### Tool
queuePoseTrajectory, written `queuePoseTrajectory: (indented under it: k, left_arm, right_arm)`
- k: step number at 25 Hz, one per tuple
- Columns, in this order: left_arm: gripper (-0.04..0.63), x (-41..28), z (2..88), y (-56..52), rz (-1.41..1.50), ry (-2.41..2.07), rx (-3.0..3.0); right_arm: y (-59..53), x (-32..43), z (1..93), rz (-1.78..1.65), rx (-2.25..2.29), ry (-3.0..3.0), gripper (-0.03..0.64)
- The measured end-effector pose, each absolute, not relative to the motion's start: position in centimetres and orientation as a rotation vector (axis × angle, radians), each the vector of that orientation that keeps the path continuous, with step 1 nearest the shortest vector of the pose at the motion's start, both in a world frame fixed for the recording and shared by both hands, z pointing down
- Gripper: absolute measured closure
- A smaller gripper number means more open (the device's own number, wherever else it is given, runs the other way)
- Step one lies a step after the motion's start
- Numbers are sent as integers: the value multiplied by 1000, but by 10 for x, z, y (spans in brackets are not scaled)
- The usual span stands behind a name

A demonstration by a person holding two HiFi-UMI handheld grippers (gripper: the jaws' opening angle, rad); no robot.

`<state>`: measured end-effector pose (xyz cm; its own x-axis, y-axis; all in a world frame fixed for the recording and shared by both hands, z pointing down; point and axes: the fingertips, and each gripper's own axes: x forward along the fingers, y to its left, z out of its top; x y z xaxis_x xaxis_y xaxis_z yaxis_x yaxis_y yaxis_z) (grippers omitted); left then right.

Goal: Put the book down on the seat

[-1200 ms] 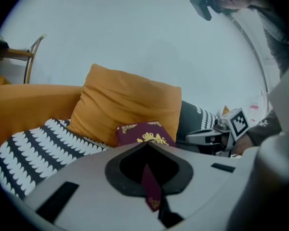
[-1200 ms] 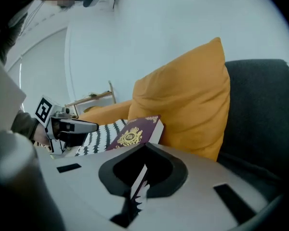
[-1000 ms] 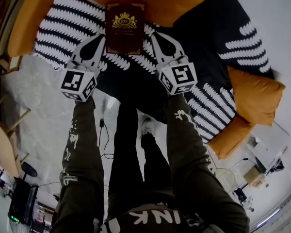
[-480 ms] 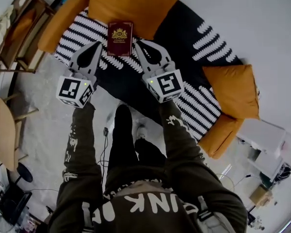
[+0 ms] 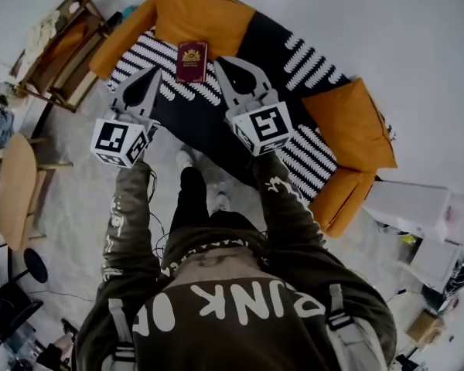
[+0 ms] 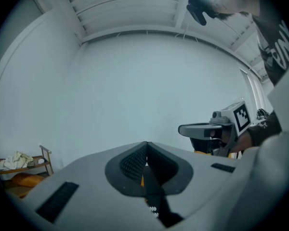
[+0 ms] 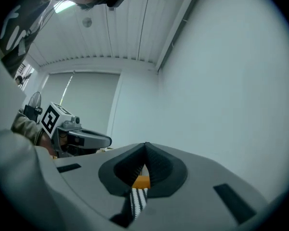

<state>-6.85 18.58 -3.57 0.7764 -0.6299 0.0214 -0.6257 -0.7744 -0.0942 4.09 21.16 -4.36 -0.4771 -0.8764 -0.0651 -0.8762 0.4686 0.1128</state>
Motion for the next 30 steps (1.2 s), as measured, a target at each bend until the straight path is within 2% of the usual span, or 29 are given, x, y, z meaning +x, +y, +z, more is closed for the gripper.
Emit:
queuePoseTrajectory:
  k: [11, 30]
  left_arm:
    - [591, -96, -91, 278, -1, 1033, -2888]
    - [591, -138, -107, 294, 37, 994, -2879]
  right_arm:
    - [301, 12, -93, -245, 1583, -2697, 607]
    - [320, -32, -101, -269, 1591, -2675, 608]
